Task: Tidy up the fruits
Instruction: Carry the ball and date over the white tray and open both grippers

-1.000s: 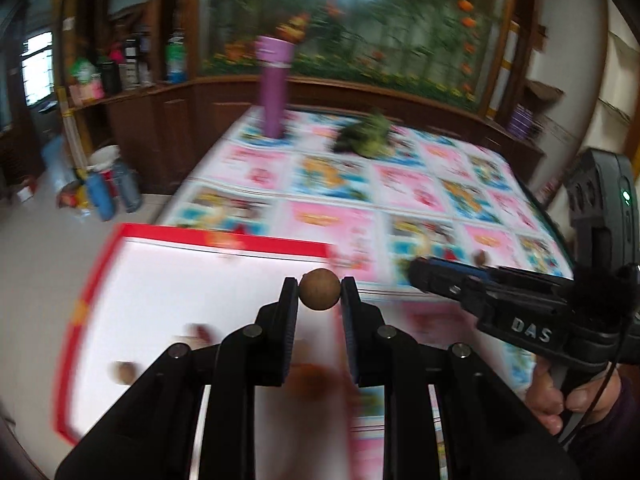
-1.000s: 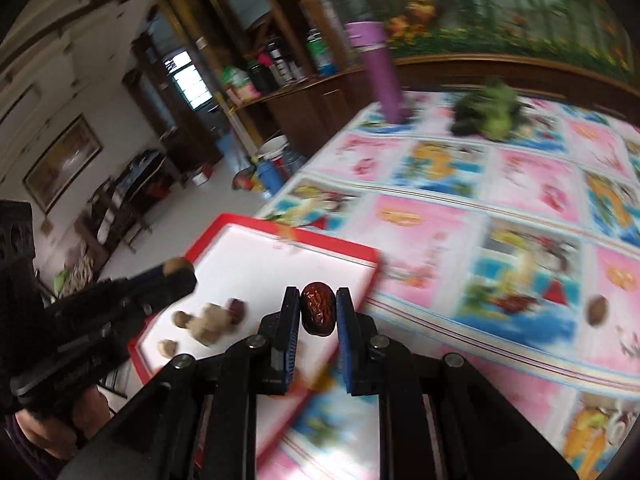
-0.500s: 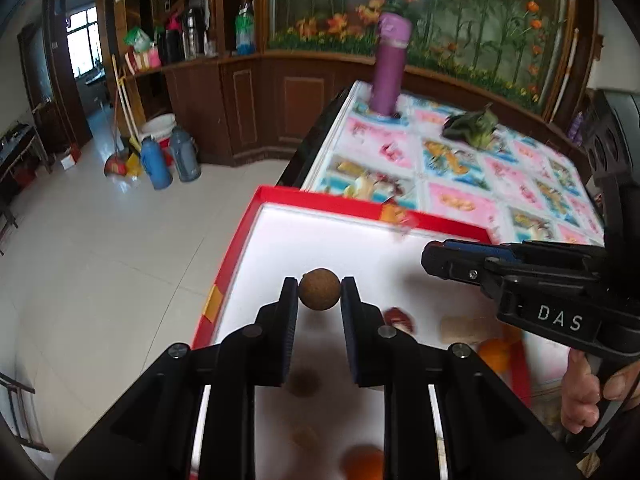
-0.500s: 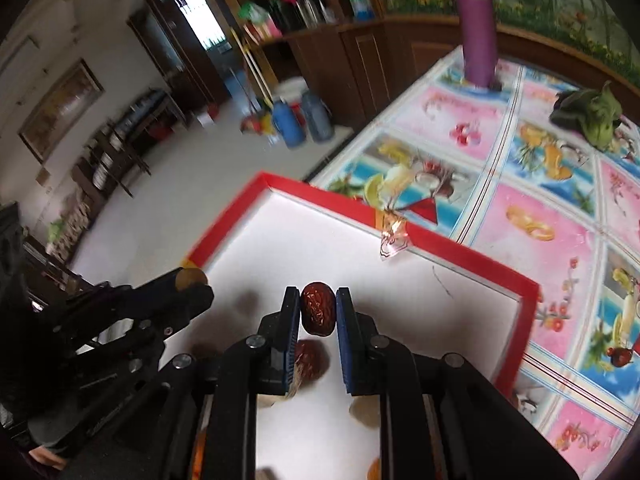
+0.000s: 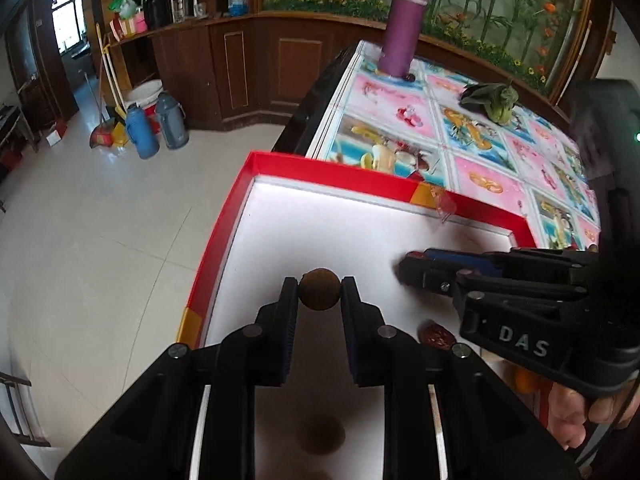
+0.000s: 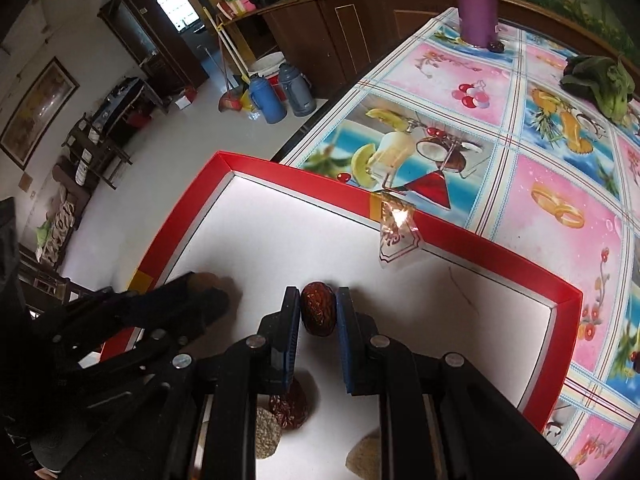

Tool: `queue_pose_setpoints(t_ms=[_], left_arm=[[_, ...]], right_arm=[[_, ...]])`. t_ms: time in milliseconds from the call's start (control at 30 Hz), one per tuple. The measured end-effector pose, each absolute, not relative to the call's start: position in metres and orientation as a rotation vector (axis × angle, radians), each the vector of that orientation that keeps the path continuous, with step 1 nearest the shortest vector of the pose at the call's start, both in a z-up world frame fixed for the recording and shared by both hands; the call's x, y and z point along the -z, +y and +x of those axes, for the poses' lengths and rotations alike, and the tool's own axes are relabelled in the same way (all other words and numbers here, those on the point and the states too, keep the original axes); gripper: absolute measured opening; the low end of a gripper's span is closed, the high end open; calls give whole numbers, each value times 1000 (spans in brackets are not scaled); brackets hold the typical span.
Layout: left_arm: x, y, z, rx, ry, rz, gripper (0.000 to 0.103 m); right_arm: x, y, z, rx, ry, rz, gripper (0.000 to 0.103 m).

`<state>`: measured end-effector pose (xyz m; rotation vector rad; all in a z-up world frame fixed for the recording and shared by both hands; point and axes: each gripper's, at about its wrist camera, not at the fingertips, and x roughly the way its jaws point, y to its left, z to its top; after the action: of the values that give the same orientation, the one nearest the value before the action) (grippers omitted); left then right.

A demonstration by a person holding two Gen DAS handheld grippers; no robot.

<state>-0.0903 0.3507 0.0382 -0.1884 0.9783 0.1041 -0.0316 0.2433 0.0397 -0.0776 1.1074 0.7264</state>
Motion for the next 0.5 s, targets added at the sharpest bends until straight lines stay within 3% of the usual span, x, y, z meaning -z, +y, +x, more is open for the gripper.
queue_pose_setpoints(t_ms=[100, 200, 300, 367, 433, 500], left_arm=[[-32, 354, -88, -102, 1004, -214, 24], [-32, 354, -88, -110, 1006, -208, 24], [-34, 355, -89, -138, 1013, -223, 27], [-40, 353, -97, -158, 985, -208, 50], [-50, 350, -109, -183, 940, -189, 60], [-64, 345, -126, -188, 884, -162, 61]], right_arm=[[-41, 245, -30, -735, 1119, -73, 22], [-43, 242, -27, -759, 1143, -34, 43], [-55, 224, -30, -795, 1098, 36, 44], [-64, 210, -34, -787, 1058, 58, 46], [-74, 196, -43, -804, 1016, 67, 46], [-84, 184, -57, -805, 974, 31, 46]])
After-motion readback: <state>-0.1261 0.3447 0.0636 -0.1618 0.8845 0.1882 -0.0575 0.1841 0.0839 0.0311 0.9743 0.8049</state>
